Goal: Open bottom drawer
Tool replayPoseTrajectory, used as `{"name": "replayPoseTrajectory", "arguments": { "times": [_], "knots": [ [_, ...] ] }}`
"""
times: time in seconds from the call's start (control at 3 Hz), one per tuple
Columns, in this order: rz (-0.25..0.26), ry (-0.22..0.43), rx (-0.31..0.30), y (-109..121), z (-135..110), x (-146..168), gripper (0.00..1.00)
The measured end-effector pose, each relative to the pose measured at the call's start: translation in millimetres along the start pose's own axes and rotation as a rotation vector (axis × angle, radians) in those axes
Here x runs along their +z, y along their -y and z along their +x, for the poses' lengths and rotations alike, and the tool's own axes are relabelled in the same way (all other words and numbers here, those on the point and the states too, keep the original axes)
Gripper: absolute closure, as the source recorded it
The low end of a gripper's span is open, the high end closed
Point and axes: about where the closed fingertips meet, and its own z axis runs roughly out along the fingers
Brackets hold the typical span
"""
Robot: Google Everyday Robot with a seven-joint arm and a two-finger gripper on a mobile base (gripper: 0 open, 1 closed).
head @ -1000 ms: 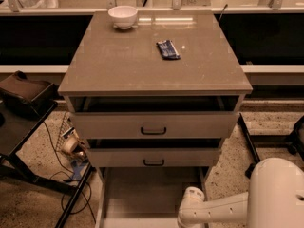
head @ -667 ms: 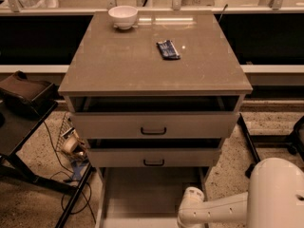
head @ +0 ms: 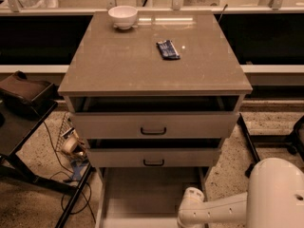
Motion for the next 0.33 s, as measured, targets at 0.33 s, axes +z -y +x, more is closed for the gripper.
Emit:
{"name": "replayPoseTrajectory", "arguments": {
  "times": [0.33],
  "knots": [
    [0.0, 0.0, 0.0, 0.0, 0.0, 0.0, 0.0]
  ]
}}
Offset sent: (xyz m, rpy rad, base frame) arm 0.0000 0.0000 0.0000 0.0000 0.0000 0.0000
